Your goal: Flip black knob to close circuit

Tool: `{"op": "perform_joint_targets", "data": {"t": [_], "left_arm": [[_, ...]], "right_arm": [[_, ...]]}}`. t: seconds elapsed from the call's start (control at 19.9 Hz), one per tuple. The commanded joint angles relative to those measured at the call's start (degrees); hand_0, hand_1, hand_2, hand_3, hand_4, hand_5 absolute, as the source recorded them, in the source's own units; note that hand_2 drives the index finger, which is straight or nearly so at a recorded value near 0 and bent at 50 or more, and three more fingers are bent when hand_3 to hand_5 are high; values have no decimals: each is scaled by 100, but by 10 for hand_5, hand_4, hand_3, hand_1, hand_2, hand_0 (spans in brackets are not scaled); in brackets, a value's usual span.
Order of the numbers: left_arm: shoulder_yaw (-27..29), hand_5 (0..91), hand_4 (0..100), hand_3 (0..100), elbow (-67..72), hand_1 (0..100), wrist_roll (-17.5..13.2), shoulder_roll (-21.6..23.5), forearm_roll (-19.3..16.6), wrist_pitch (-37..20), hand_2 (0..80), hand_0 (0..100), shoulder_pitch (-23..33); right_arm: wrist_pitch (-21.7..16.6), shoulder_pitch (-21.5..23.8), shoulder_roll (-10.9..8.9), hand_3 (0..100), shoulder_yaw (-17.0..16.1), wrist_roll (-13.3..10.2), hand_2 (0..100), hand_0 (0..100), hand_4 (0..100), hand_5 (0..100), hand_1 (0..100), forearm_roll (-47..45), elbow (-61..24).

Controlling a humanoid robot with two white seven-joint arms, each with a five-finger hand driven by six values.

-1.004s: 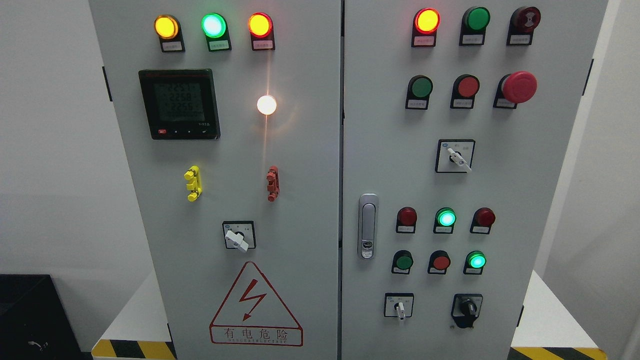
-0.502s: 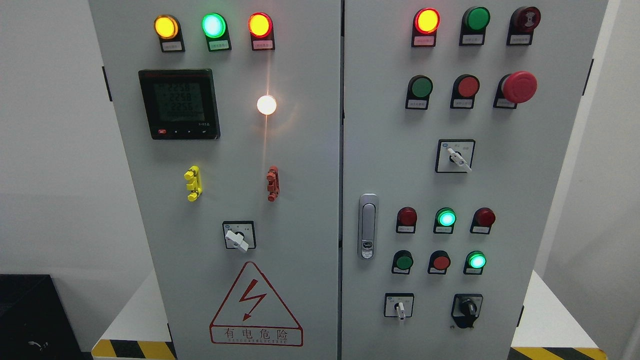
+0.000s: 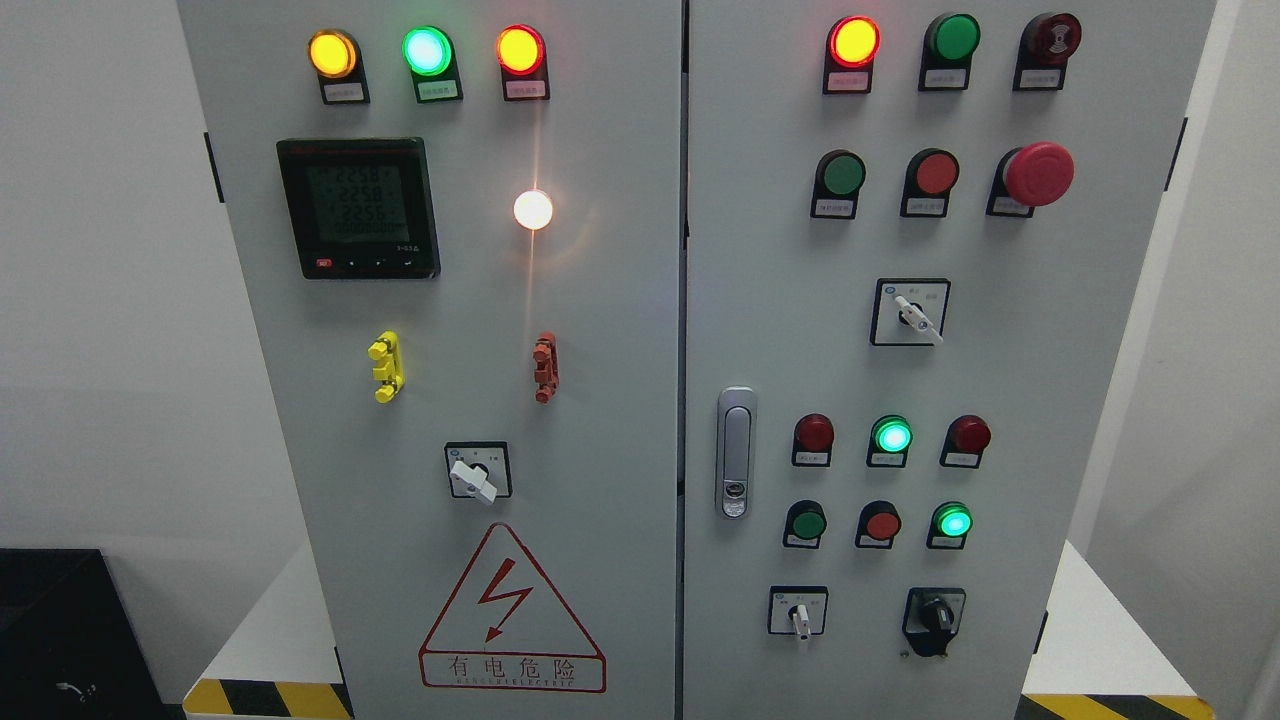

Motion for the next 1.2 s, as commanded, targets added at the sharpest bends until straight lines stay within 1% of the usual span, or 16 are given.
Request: {"op": "perform_joint_targets", "data": {"t": [0.0,0.05,0.15,0.2,0.3,0.5,0.75,0.8,1.0,1.15], "left_arm": [[0,0,0,0,-132,556,0,7,0,-4,0,120,123],[0,0,0,0,-132,556,0,-1,0,-4,0,120,123],[0,0,0,0,-132,556,0,-1,0,-4,0,120,123],[0,0,0,0,-132,556,0,-2,0,-4,0,120,123],[0,0,0,0,-132,556,0,-2,0,-4,0,120,123],[0,0,0,0,-132,556,0,-2,0,-4,0,120,123],[0,0,0,0,-132,556,0,-1,0,-4,0,120,123],[0,0,0,0,-132,556,0,-2,0,-4,0,120,123],[0,0,0,0,-132,556,0,-2,0,-4,0,120,123],[0,0,0,0,-132,556,0,-2,0,-4,0,120,123]], "right_arm": [[159,-409,30,1000,290,121,890,0,876,896,0,334,-604],[221,-479,30,1000,316,148,891,0,877,897,0,352,-586],[379,-611,30,1000,334,323,891,0,879,900,0,369,-595],[432,-629,30,1000,351,367,891,0,879,901,0,413,-603],[459,-708,39,1000,395,385,892,0,880,903,0,492,-595],[450,-884,39,1000,413,508,891,0,882,908,0,729,-489],[467,-1112,48,1000,536,552,889,0,884,915,0,1151,-454],[476,-1165,48,1000,527,578,889,0,884,915,0,1247,-385],[485,-1367,74,1000,440,544,888,0,886,915,0,1424,-112],[643,-1516,65,1000,431,544,888,0,887,916,0,1424,3]]}}
